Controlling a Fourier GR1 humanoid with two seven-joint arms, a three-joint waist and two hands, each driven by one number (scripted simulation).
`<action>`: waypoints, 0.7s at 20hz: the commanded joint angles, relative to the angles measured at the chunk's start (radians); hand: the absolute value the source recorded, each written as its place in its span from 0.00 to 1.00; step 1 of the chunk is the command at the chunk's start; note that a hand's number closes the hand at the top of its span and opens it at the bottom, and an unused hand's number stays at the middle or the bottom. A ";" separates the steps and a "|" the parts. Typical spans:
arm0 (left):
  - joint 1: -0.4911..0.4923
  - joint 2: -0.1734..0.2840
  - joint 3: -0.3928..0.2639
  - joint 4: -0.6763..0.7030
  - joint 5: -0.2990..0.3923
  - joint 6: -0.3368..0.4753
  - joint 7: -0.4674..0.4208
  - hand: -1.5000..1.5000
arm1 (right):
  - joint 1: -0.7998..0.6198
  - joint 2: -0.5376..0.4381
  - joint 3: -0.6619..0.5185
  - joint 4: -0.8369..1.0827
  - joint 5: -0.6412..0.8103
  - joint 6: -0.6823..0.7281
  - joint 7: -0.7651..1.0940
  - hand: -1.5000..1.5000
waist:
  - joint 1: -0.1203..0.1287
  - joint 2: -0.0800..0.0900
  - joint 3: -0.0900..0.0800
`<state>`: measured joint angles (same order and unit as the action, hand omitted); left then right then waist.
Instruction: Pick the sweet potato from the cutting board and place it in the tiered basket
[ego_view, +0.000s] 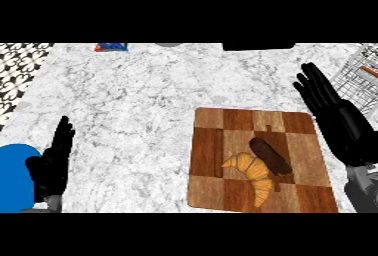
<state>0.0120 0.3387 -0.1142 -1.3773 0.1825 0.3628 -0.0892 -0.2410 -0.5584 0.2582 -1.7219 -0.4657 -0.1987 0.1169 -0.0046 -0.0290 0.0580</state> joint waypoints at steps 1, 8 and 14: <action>-0.015 0.044 0.006 -0.008 -0.017 -0.014 0.031 0.50 | 0.062 0.040 -0.012 0.023 -0.095 0.107 -0.066 1.00 | 0.003 0.030 -0.054; 0.054 0.099 -0.015 0.051 0.056 -0.175 0.103 0.50 | 0.133 0.214 0.002 0.133 -0.401 0.489 -0.231 1.00 | 0.018 0.046 -0.044; 0.033 0.143 0.011 0.042 0.095 -0.234 0.151 0.50 | 0.144 -0.087 0.010 0.275 0.206 0.358 -0.379 0.00 | 0.010 0.030 -0.060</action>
<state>0.0431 0.4663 -0.1051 -1.3417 0.2584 0.1650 0.0420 -0.0856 -0.5222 0.2480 -1.4895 -0.4988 0.2084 -0.2271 0.0013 0.0053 0.0076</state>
